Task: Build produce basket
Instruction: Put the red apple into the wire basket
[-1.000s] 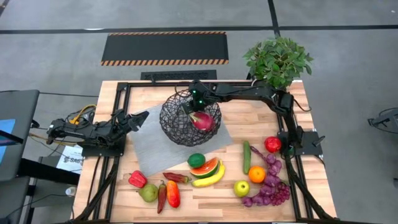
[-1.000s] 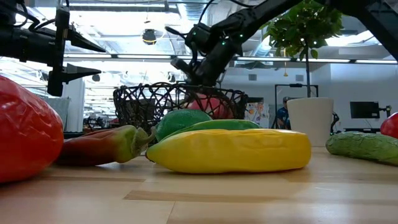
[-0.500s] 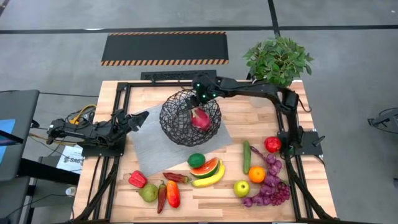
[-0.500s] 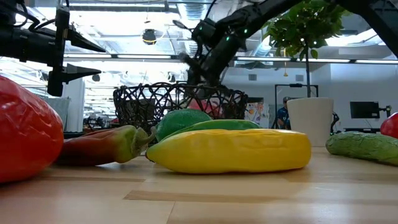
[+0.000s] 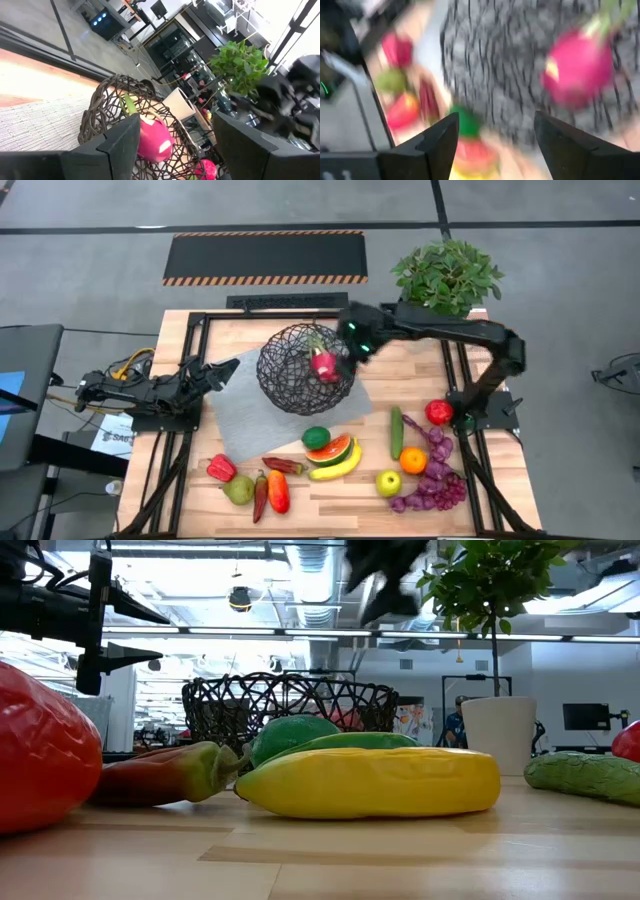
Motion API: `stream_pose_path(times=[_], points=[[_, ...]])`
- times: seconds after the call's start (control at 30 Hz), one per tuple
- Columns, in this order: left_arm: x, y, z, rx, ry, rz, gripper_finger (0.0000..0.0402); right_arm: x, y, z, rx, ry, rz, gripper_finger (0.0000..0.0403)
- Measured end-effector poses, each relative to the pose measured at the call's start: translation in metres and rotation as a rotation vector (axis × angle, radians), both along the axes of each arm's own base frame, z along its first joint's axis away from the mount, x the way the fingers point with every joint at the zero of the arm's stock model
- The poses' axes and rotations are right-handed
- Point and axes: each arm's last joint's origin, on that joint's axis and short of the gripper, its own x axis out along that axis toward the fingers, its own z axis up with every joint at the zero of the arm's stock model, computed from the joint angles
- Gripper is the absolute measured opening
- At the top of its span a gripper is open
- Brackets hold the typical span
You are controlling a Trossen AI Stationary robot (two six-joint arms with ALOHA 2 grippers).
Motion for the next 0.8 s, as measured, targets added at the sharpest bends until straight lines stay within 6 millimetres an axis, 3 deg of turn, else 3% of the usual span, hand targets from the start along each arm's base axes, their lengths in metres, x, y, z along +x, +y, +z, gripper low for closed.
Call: stream_pose_path(times=[0.2, 0.4, 0.6, 0.8], points=[[0.000, 0.000, 0.000, -0.016, -0.014, -0.021, 0.0236, -0.057, 0.062, 0.025, -0.070, 0.202, 0.047, 0.0277], [0.000, 0.000, 0.000, -0.018, -0.015, -0.021, 0.0236, -0.097, 0.106, 0.028, -0.079, 0.403, -0.141, 0.0276], [0.000, -0.001, 0.000, -0.048, -0.038, -0.030, 0.0236, -0.115, 0.141, 0.007, 0.017, 0.508, -0.386, 0.0276], [0.001, -0.001, 0.000, -0.065, -0.051, -0.039, 0.0236, -0.147, 0.168, -0.034, 0.016, 0.639, -0.615, 0.0276]])
